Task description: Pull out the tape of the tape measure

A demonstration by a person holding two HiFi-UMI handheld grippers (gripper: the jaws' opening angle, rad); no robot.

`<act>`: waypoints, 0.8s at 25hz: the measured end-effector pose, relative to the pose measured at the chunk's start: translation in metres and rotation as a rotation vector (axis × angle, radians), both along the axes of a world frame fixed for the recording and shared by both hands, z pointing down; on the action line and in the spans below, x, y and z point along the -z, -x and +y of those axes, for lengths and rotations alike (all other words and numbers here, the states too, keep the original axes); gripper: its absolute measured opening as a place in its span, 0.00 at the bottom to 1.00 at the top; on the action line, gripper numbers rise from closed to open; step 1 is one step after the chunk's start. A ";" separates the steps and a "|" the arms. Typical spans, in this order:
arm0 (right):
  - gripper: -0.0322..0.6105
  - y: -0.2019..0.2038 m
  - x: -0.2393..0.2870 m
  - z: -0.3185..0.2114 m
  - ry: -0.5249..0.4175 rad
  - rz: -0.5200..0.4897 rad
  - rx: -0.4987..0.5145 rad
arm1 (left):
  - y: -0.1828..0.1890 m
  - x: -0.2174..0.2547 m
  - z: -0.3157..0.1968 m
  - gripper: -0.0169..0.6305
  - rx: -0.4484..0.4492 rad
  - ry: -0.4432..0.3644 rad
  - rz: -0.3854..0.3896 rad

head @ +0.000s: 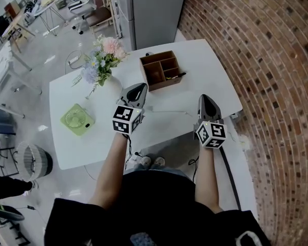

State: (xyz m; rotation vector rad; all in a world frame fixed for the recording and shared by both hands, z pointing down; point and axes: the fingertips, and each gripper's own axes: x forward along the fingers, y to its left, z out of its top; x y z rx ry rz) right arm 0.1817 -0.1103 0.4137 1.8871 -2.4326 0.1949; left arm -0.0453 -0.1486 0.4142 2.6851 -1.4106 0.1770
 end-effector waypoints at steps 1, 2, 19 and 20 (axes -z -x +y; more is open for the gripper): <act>0.05 0.000 0.000 0.002 0.001 0.001 -0.004 | -0.001 0.000 0.002 0.06 -0.003 0.001 0.001; 0.05 0.000 0.000 0.004 0.003 0.000 -0.009 | -0.002 0.001 0.003 0.06 -0.004 0.002 0.002; 0.05 0.005 -0.007 0.014 0.037 0.027 -0.001 | 0.000 -0.006 0.009 0.06 -0.010 0.035 0.021; 0.05 0.006 -0.008 0.014 0.038 0.032 0.002 | -0.001 -0.006 0.010 0.06 -0.012 0.035 0.023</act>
